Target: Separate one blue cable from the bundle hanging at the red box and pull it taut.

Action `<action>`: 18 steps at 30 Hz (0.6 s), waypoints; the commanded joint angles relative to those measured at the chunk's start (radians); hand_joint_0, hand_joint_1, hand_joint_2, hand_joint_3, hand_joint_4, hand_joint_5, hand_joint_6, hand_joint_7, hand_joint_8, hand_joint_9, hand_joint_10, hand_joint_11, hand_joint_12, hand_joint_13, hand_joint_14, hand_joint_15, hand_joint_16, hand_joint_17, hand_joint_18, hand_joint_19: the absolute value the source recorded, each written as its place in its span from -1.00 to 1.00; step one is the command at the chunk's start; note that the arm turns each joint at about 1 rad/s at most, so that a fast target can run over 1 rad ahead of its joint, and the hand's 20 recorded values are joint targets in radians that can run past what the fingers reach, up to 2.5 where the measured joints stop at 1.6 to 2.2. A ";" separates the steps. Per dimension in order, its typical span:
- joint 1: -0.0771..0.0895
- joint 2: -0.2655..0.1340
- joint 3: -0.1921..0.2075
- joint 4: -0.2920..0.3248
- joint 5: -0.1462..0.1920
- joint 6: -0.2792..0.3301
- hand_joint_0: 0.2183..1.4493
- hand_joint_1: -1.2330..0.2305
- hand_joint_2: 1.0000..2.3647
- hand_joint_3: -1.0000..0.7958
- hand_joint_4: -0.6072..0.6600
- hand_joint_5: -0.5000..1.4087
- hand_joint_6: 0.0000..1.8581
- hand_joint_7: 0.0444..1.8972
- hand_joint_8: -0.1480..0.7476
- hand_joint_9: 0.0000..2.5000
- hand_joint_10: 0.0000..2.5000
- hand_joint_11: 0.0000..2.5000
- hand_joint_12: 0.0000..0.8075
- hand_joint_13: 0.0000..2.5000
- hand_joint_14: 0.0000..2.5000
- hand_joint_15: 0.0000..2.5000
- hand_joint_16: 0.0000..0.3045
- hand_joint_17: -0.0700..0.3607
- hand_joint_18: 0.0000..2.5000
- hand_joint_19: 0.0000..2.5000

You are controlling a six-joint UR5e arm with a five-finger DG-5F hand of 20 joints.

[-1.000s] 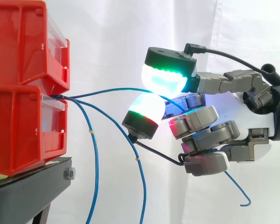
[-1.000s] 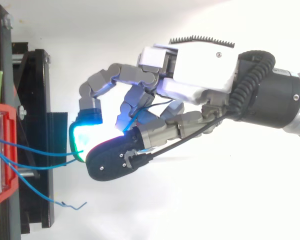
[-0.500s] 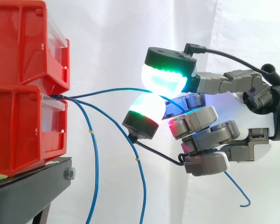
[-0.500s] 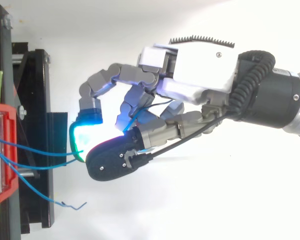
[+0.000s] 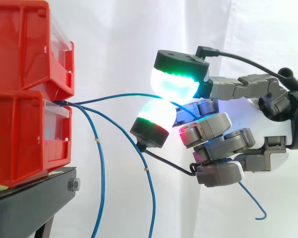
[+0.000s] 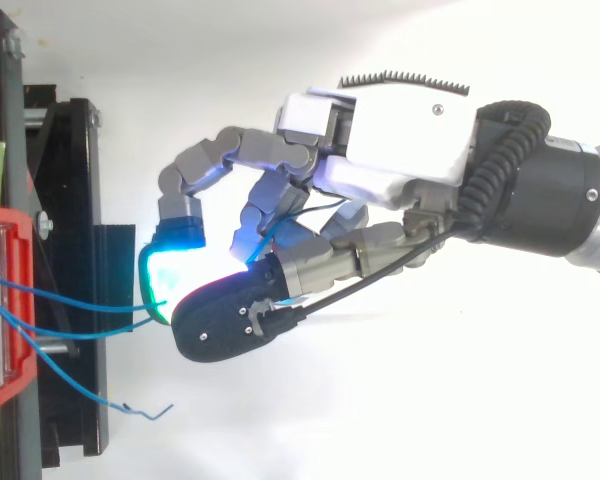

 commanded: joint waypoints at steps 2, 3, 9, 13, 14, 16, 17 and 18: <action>0.000 0.000 0.000 0.000 0.000 0.000 -0.30 -0.29 -0.97 0.04 0.08 -0.67 -0.05 0.25 0.07 -0.05 -0.68 0.35 -0.08 -0.02 0.47 0.16 -0.68 -0.17 0.03 -0.08; 0.000 0.000 0.000 0.000 0.000 0.000 -0.30 -0.29 -0.97 0.04 0.08 -0.67 -0.05 0.24 0.07 -0.05 -0.68 0.36 -0.08 -0.01 0.47 0.16 -0.68 -0.17 0.02 -0.08; 0.000 0.000 0.000 0.000 0.000 0.000 -0.30 -0.29 -0.97 0.04 0.08 -0.67 -0.05 0.24 0.07 -0.05 -0.68 0.36 -0.06 -0.01 0.46 0.16 -0.68 -0.17 0.02 -0.08; 0.000 0.000 0.000 0.000 0.000 0.000 -0.30 -0.29 -0.97 0.04 0.07 -0.67 -0.05 0.24 0.05 -0.05 -0.68 0.35 -0.08 -0.01 0.46 0.16 -0.69 -0.17 0.02 -0.08; 0.000 0.000 0.000 0.000 0.000 0.000 -0.30 -0.29 -0.97 0.04 0.07 -0.67 -0.05 0.24 0.07 -0.05 -0.68 0.36 -0.08 -0.01 0.46 0.18 -0.69 -0.17 0.02 -0.08; 0.000 0.000 0.000 0.000 0.000 0.000 -0.30 -0.29 -0.97 0.04 0.08 -0.67 -0.05 0.25 0.07 -0.05 -0.68 0.36 -0.08 -0.01 0.46 0.17 -0.69 -0.18 0.02 -0.08; 0.000 0.000 0.000 0.000 0.000 0.000 -0.30 -0.29 -0.97 0.04 0.07 -0.67 -0.05 0.24 0.07 -0.05 -0.68 0.36 -0.08 -0.01 0.46 0.17 -0.68 -0.17 0.03 -0.09; 0.000 0.000 0.000 0.000 0.000 0.000 -0.30 -0.29 -0.96 0.04 0.07 -0.67 -0.05 0.24 0.06 -0.05 -0.68 0.36 -0.06 -0.01 0.46 0.16 -0.68 -0.17 0.03 -0.09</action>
